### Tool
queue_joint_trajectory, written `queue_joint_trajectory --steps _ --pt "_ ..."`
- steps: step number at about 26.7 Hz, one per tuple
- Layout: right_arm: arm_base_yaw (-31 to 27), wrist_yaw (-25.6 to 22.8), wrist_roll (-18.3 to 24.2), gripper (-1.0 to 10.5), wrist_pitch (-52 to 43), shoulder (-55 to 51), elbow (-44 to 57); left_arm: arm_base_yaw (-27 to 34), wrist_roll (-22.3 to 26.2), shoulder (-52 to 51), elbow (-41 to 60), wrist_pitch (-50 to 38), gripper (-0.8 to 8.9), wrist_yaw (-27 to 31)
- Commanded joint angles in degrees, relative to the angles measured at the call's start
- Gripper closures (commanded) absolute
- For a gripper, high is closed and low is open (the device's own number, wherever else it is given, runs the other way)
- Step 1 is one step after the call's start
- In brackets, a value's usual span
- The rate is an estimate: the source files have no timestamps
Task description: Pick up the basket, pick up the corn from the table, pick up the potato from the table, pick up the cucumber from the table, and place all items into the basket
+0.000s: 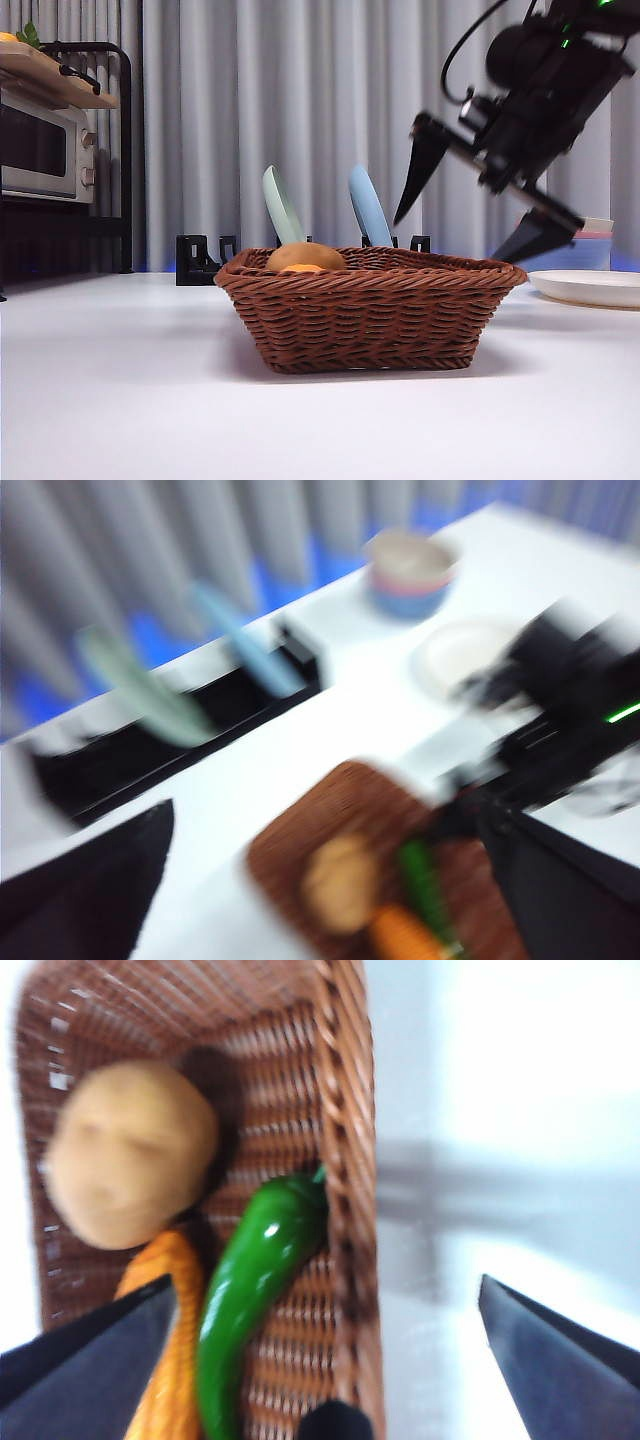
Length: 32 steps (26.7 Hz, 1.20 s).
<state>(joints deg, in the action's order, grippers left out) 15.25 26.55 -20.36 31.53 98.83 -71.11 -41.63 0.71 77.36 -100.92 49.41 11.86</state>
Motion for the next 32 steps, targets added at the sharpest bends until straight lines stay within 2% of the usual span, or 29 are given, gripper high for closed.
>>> queue_joint_trajectory --steps 1,4,5,7,11,16,21,26,29,31,32 --pt "-0.61 -0.5 5.22 5.1 0.74 -5.14 -0.22 2.43 4.61 -0.04 0.39 2.99 8.13 5.38" --pt "-0.61 -2.78 13.97 9.3 2.56 -12.92 -0.22 7.15 5.64 -0.92 0.96 4.17 8.22 6.05" --pt "-0.59 -4.33 16.92 9.6 3.1 -15.67 -0.22 8.79 5.95 -1.97 1.86 3.28 8.22 5.81" --pt "-0.5 -8.61 19.71 9.6 3.56 -20.85 -0.2 10.99 5.99 -5.33 6.23 -0.87 8.22 5.62" --pt "-0.5 -16.74 21.49 9.6 2.01 -29.14 -0.09 12.41 6.64 -15.96 21.57 -12.79 8.22 5.64" --pt "-0.02 -18.45 21.31 9.6 -4.33 -38.58 4.46 12.44 6.62 -28.33 38.62 -22.49 8.22 5.73" --pt "1.66 -25.24 21.33 9.6 -9.11 -49.7 15.28 12.41 5.97 -38.88 52.04 -25.83 8.22 5.73" --pt "2.84 -28.44 21.16 9.6 -10.86 -62.51 28.2 12.39 4.85 -47.34 60.08 -26.21 8.21 5.62" --pt "2.82 -28.41 18.34 9.6 -7.3 -67.23 31.32 12.41 4.11 -49.16 60.85 -25.18 8.17 5.73" --pt "2.82 -28.46 13.07 9.4 -3.93 -68.48 31.32 12.44 3.8 -49.18 60.83 -24.2 8.17 6.34" --pt "2.82 -28.48 12.0 9.5 -3.37 -68.76 31.32 12.48 3.8 -49.16 60.83 -23.76 8.17 6.45"
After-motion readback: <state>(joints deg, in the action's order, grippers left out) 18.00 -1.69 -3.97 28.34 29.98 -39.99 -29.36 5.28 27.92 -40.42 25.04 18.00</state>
